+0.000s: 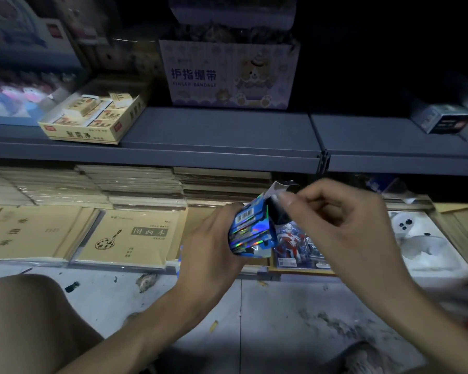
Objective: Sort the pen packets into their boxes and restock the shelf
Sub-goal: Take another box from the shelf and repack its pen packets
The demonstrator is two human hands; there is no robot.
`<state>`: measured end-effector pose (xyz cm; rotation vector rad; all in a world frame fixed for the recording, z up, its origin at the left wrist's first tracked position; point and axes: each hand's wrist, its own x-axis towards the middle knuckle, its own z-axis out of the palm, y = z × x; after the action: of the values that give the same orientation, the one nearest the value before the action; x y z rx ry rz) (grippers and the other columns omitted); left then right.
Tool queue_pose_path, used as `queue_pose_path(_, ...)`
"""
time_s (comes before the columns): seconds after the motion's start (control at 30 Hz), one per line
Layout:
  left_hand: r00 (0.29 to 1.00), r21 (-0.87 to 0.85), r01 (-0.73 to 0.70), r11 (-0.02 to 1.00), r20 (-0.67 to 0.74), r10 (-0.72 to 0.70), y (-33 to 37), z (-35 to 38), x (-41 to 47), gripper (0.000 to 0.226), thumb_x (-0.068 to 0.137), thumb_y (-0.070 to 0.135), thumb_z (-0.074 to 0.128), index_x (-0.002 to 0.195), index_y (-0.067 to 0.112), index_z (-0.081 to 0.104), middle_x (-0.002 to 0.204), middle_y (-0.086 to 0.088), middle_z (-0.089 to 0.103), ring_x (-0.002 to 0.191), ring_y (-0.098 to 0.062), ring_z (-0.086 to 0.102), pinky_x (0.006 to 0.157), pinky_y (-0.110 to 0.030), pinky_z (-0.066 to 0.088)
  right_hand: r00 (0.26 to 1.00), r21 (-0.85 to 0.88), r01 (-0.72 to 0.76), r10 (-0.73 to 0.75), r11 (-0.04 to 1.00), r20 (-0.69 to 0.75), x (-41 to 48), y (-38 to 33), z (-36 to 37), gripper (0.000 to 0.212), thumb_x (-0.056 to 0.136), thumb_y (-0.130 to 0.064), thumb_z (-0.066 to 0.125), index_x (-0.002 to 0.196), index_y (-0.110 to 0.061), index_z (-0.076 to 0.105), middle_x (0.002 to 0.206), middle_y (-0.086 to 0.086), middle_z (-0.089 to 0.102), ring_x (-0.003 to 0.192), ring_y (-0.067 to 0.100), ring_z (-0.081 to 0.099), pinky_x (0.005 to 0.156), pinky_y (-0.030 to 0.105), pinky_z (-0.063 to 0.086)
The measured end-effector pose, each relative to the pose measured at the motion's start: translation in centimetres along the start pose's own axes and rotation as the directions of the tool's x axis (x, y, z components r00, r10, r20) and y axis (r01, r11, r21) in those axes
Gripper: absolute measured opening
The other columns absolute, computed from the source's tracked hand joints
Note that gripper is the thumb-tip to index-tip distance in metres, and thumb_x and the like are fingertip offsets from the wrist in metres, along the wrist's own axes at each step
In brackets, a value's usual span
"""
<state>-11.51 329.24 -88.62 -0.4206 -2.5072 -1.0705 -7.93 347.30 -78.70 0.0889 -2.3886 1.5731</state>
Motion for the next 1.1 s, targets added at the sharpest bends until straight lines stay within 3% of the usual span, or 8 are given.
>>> queue_pose_path(0.1,0.993,0.145,-0.111,0.983,-0.01,0.114,-0.3,0.5,0.0,0.064,0.056,0.011,0.082,0.11,0.029,0.053,0.088,0.006,0.066,0.076,-0.016,0.054,0.06,-0.022,0.027,0.998,-0.054,-0.055,0.056,0.997,0.028,-0.7,-0.3,1.3,0.037,0.078,-0.054,0.078,0.069,-0.019,0.07,0.063,0.001,0.068,0.057,0.021,0.066,0.05,0.039,0.05)
queue_pose_path(0.23,0.975,0.272,-0.216,0.938,0.006,0.223,-0.9,1.0,-0.2,0.072,0.049,0.002,0.073,0.117,0.018,0.055,0.093,-0.001,0.069,0.082,-0.023,0.055,0.066,-0.033,0.035,0.997,-0.276,-0.077,0.083,0.958,0.009,-0.4,0.8,2.1,0.033,0.077,-0.047,0.079,0.064,-0.022,0.062,0.059,-0.008,0.063,0.048,0.009,0.057,0.05,0.03,0.046)
queue_pose_path(0.43,0.978,0.324,-0.203,0.924,0.032,0.204,-0.7,0.7,-0.2,0.084,0.044,0.002,0.079,0.12,0.022,0.049,0.091,-0.001,0.068,0.078,-0.027,0.058,0.064,-0.037,0.035,0.986,-0.158,-0.127,0.142,0.979,0.087,0.2,1.5,1.3,0.023,0.087,-0.022,0.078,0.068,-0.023,0.064,0.063,-0.007,0.063,0.053,0.004,0.055,0.054,0.022,0.044)
queue_pose_path(0.63,0.987,0.309,-0.157,0.938,0.012,0.161,-0.3,0.4,0.1,0.082,0.045,0.005,0.082,0.119,0.023,0.051,0.089,0.002,0.067,0.079,-0.021,0.05,0.062,-0.033,0.03,0.993,-0.334,0.046,-0.081,0.941,-0.091,-0.2,0.4,0.6,0.018,0.084,-0.02,0.079,0.07,-0.022,0.069,0.063,-0.012,0.065,0.055,0.012,0.06,0.056,0.031,0.047)
queue_pose_path(0.77,0.99,0.3,-0.133,0.945,0.001,0.139,-0.2,0.1,0.4,0.077,0.048,0.011,0.088,0.116,0.024,0.054,0.086,0.003,0.067,0.08,-0.02,0.046,0.061,-0.032,0.026,0.972,-0.216,0.084,-0.128,0.973,-0.197,0.1,0.1,-0.4,0.018,0.088,-0.022,0.078,0.07,-0.023,0.071,0.063,-0.009,0.068,0.053,0.015,0.064,0.057,0.037,0.052)
queue_pose_path(0.9,1.0,0.256,-0.004,0.967,-0.003,0.005,-0.5,-0.3,0.7,0.072,0.056,0.021,0.089,0.116,0.034,0.051,0.092,0.008,0.069,0.078,-0.025,0.062,0.058,-0.031,0.035,0.939,-0.115,0.074,-0.108,0.991,-0.327,0.9,-0.4,-1.4,0.015,0.094,-0.018,0.071,0.08,-0.024,0.073,0.071,-0.007,0.074,0.054,0.018,0.07,0.054,0.038,0.054)
queue_pose_path(1.0,0.998,0.295,-0.041,0.955,-0.035,0.053,-0.9,-0.1,0.6,0.075,0.053,0.015,0.09,0.116,0.03,0.052,0.087,0.006,0.067,0.076,-0.023,0.054,0.06,-0.033,0.03,0.96,0.001,-0.007,0.007,1.0,-0.281,1.2,-1.1,-2.1,0.029,0.097,-0.04,0.069,0.078,-0.018,0.072,0.07,0.001,0.074,0.051,0.02,0.067,0.053,0.036,0.049)
queue_pose_path(1.1,0.987,0.328,-0.131,0.935,-0.048,0.155,-0.6,0.2,0.7,0.079,0.048,0.006,0.088,0.117,0.024,0.052,0.085,0.001,0.066,0.078,-0.022,0.044,0.062,-0.034,0.026,0.988,-0.103,-0.136,0.128,0.985,-0.083,0.6,-0.8,-0.7,0.045,0.083,-0.063,0.072,0.073,-0.02,0.074,0.067,-0.001,0.073,0.054,0.016,0.065,0.057,0.036,0.049)
